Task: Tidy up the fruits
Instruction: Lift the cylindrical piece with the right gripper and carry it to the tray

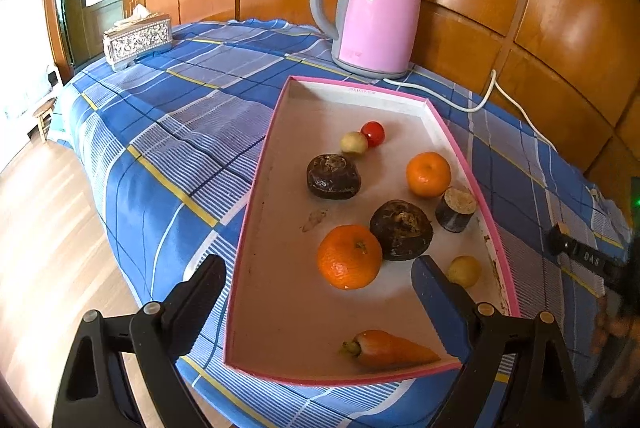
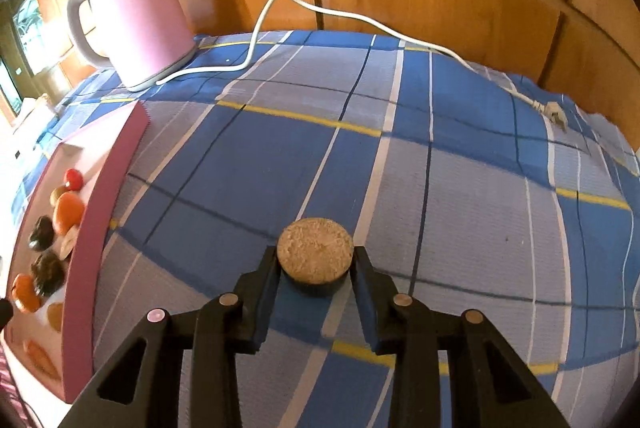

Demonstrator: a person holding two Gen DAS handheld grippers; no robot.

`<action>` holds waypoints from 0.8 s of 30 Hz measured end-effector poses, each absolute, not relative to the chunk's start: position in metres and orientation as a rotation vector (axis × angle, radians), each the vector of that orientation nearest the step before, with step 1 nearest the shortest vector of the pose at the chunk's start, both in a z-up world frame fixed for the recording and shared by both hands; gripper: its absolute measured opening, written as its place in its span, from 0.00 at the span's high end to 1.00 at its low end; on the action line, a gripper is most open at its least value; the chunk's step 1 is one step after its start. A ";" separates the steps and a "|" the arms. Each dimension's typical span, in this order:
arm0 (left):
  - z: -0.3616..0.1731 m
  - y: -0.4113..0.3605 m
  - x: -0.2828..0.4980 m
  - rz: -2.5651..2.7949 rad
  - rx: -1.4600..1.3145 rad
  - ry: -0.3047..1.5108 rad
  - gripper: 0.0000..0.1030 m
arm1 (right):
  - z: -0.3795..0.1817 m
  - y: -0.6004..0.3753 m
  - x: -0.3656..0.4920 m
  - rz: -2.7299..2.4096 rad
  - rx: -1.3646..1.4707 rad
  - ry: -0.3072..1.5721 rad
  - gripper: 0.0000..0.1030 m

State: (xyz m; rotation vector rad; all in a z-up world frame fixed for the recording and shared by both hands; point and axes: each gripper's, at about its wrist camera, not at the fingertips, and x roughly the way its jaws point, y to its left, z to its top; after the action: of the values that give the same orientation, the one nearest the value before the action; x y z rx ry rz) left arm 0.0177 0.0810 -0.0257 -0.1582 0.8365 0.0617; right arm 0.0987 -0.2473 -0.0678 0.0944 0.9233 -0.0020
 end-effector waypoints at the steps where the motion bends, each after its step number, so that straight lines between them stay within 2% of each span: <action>1: -0.025 0.081 0.017 0.060 -0.158 0.835 0.08 | -0.068 -0.246 0.095 0.002 0.094 0.923 0.65; 24: -0.014 0.094 0.007 0.105 -0.180 0.807 0.07 | -0.060 -0.248 0.027 0.046 0.101 0.895 0.65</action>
State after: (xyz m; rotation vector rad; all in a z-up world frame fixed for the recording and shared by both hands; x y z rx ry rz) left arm 0.0073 0.0938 -0.0141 -0.1797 0.8070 0.1050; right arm 0.0268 -0.2484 -0.0604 0.1011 0.8948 0.0456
